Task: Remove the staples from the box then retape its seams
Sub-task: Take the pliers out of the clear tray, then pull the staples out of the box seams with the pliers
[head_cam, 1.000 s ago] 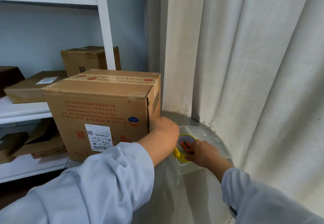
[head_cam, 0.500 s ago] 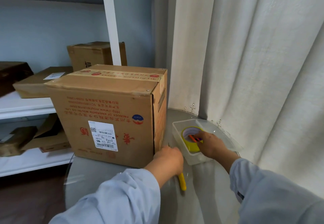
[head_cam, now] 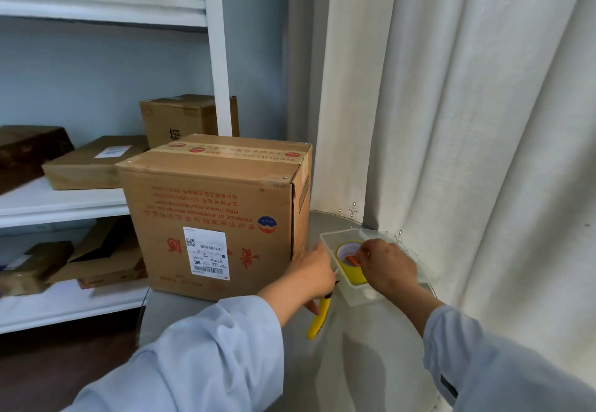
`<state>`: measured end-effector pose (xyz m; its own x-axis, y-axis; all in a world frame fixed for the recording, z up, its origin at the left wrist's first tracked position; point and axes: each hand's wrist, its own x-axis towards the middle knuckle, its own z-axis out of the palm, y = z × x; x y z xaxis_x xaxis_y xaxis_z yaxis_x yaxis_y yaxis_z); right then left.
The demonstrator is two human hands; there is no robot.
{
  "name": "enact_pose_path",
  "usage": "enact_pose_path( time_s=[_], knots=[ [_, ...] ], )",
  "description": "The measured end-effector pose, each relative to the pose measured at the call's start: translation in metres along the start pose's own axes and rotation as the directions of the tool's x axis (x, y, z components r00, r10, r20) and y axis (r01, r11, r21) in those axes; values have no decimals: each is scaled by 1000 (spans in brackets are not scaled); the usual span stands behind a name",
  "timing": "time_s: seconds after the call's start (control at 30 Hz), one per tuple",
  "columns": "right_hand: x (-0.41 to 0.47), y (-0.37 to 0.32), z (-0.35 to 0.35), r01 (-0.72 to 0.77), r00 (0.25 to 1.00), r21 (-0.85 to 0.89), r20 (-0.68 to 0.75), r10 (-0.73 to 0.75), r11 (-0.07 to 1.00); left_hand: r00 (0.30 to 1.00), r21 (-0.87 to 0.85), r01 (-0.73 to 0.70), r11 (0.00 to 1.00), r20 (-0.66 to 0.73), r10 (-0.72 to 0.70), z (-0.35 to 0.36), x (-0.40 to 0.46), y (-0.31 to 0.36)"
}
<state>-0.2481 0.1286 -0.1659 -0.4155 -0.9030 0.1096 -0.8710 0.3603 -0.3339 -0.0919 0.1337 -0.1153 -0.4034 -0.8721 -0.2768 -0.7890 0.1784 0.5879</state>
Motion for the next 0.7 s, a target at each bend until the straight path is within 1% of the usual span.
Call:
enact_pose_path(
  time_s=[0.03, 0.1, 0.13, 0.2, 0.23, 0.3, 0.37, 0.4, 0.43, 0.5, 0.57, 0.63, 0.7],
  knots=[
    [-4, -2, -3, -48, 998, 44, 39, 46, 998, 1000, 8, -22, 1000, -17, 22, -5, -6, 0],
    [-16, -9, -10, -148, 973, 232, 207, 100, 961, 996, -12, -85, 996, -44, 84, -15, -20, 1],
    [-24, -14, -14, -194, 950, 307, 297, 100, 932, 993, -56, -111, 992, -57, 108, -18, -26, 1],
    [-41, -23, -23, -252, 919, 442, 387, 70, 861, 988, -177, -146, 973, -80, 134, -25, -37, -1],
    [-50, -30, -31, -277, 913, 532, 404, 48, 800, 984, -234, -166, 958, -98, 146, -30, -44, -3],
    [-58, -37, -43, -357, 891, 712, 454, -8, 605, 977, -337, -203, 919, -129, 168, -40, -53, -7],
    [-63, -47, -57, -400, 881, 821, 467, -77, 406, 966, -377, -246, 893, -174, 193, -52, -63, -11],
    [-64, -53, -64, -391, 890, 852, 446, -93, 347, 954, -363, -278, 889, -213, 211, -59, -68, -13],
    [-65, -60, -70, -372, 903, 878, 417, -102, 301, 938, -319, -310, 896, -256, 233, -67, -71, -15],
    [-66, -74, -84, -318, 932, 918, 349, -101, 235, 903, -149, -352, 924, -314, 293, -82, -76, -17],
    [-68, -91, -97, -258, 958, 949, 276, -82, 183, 886, 40, -349, 936, -310, 344, -95, -78, -18],
    [-68, -106, -107, -185, 979, 961, 199, -51, 204, 893, 229, -280, 932, -294, 340, -102, -81, -17],
    [-69, -122, -113, -136, 988, 963, 149, -39, 231, 885, 413, -202, 888, -312, 346, -105, -84, -16]
  ],
)
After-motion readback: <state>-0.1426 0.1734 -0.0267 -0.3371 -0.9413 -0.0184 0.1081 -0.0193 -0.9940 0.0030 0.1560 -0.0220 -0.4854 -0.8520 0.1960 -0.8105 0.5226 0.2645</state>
